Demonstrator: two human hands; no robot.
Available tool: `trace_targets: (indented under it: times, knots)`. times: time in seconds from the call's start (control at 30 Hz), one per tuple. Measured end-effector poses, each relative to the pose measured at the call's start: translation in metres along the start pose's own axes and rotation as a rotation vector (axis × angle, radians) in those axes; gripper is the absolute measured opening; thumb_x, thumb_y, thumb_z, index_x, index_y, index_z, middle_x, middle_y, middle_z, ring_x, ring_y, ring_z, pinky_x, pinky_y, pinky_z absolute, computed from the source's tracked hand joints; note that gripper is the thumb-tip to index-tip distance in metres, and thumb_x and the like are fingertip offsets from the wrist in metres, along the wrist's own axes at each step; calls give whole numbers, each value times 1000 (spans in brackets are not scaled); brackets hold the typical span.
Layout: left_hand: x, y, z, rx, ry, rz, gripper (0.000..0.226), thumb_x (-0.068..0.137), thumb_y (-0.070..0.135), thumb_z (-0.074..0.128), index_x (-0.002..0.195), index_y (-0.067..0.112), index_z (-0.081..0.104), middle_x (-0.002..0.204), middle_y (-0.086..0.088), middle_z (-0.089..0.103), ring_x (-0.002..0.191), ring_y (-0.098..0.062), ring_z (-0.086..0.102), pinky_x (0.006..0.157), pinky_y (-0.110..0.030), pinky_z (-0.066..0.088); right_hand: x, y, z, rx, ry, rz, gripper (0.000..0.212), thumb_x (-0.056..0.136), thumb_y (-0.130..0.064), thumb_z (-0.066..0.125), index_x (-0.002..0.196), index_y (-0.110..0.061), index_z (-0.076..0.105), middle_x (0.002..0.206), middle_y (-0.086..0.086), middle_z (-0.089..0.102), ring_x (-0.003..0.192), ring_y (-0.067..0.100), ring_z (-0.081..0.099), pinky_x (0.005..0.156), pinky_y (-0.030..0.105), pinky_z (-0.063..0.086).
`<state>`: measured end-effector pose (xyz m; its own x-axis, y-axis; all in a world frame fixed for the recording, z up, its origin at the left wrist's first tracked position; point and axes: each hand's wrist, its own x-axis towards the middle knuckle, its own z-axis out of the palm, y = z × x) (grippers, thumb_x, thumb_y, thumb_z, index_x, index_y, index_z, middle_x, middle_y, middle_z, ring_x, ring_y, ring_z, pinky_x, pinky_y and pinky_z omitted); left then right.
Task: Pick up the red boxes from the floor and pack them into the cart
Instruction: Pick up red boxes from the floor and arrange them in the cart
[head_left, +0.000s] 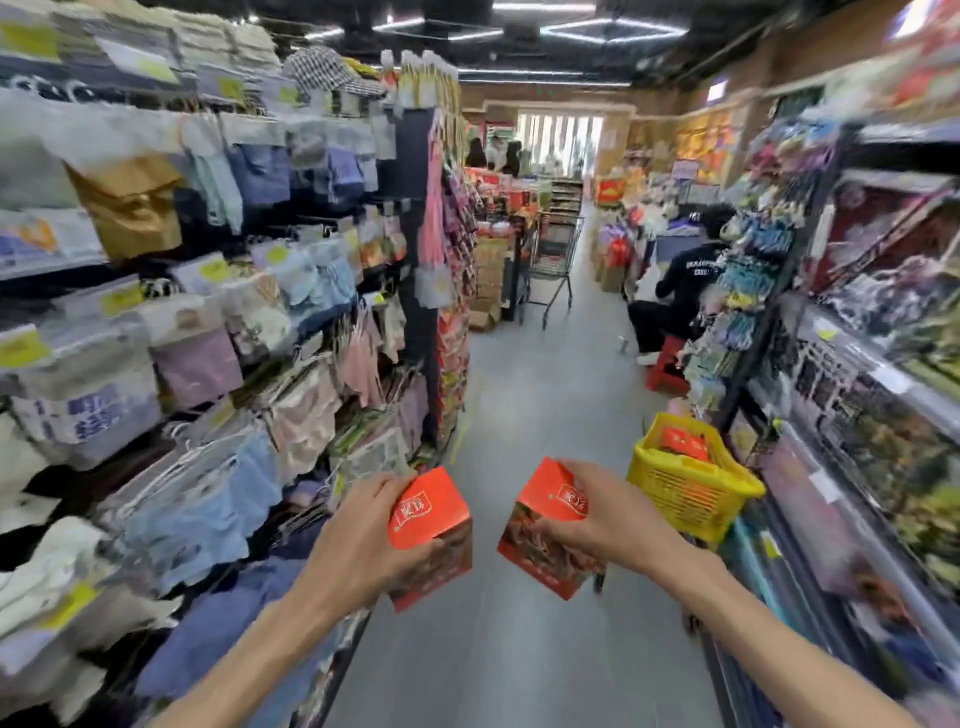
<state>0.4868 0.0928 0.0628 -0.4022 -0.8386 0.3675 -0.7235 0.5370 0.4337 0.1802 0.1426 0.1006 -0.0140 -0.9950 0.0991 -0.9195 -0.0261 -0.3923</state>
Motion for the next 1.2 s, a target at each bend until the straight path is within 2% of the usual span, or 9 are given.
trace_targets:
  times: [0.1,0.27,0.4,0.47,0.6,0.7,0.83,1.0,1.2]
  knots:
    - [87,-21,15,-15,-46,91,85,72,73,66,138,24,45,121,14,46,113,-8,45,92,-25,38,62,26,-11,-17,19,64,90,70,-76,66,143,-30,41,131,-7,60,113,13,58,89,34,50]
    - [229,-44,59,-29,-129,221,99,68,90,47,140,22,45,121,10,50,110,-10,45,94,-30,42,153,76,-32,-19,78,160,85,71,-72,68,141,-32,42,131,-11,60,112,10,58,86,31,49]
    - [334,-51,108,-83,-188,287,99,67,90,49,140,23,45,122,11,48,112,-8,45,95,-31,43,230,131,-43,-13,107,247,90,68,-80,63,142,-34,41,124,-14,60,106,9,59,82,31,50]
    - [386,-54,136,-91,-211,322,100,67,89,48,140,21,47,120,9,50,111,-10,47,95,-27,41,269,161,-47,-11,117,261,85,68,-80,62,138,-36,43,114,-15,62,98,8,60,76,31,49]
    - [490,-55,182,-111,-254,355,98,69,86,53,143,24,42,123,11,47,113,-6,42,94,-22,36,346,220,-61,38,131,274,59,70,-72,67,118,-45,48,97,-15,64,86,7,62,75,40,54]
    - [567,-54,210,-113,-263,377,95,70,84,55,143,25,42,125,11,47,116,-7,42,94,-21,35,406,258,-80,51,142,289,55,72,-65,71,117,-41,52,103,-7,66,93,13,62,80,43,54]
    - [672,-59,248,-114,-279,412,94,71,85,53,142,25,44,124,12,48,114,-9,46,96,-28,40,485,302,-102,7,135,337,58,76,-64,69,122,-39,47,93,-14,62,83,10,60,71,34,51]
    - [797,-68,308,-162,-283,462,90,71,80,60,140,24,46,124,12,49,113,-9,47,94,-29,43,582,365,-112,-23,139,416,69,73,-69,67,129,-32,49,106,-5,64,91,16,62,79,37,53]
    - [955,-68,394,-224,-360,594,80,71,71,69,134,27,49,121,15,50,111,-9,47,90,-29,45,684,452,-113,-79,177,571,79,72,-75,63,139,-39,38,117,-12,59,100,11,57,82,35,51]
